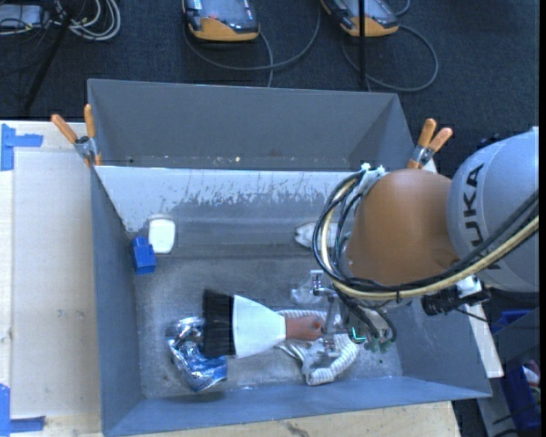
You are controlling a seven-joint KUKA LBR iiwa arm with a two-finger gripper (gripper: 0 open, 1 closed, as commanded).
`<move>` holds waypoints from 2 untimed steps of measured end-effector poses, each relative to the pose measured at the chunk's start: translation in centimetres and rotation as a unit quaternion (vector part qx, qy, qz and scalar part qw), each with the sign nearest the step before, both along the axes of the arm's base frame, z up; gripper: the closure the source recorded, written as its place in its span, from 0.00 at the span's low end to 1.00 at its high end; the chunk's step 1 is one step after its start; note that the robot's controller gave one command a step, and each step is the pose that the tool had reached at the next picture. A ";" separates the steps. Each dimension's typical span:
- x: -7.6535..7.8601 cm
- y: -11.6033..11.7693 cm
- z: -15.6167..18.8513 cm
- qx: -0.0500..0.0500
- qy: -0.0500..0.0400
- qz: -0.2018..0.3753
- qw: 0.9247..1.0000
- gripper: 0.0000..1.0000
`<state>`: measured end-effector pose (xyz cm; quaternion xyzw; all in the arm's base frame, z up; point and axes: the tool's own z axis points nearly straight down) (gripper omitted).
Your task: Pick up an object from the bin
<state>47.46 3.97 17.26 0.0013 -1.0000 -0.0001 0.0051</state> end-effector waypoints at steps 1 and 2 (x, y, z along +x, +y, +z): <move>0.2 0.0 0.3 0.000 -0.004 -0.001 1.000 0.00; 0.4 -2.5 -6.8 0.000 -0.006 -0.041 0.999 0.00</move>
Offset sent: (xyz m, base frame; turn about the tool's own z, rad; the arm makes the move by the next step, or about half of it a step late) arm 0.0033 -0.0376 -0.1026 0.1252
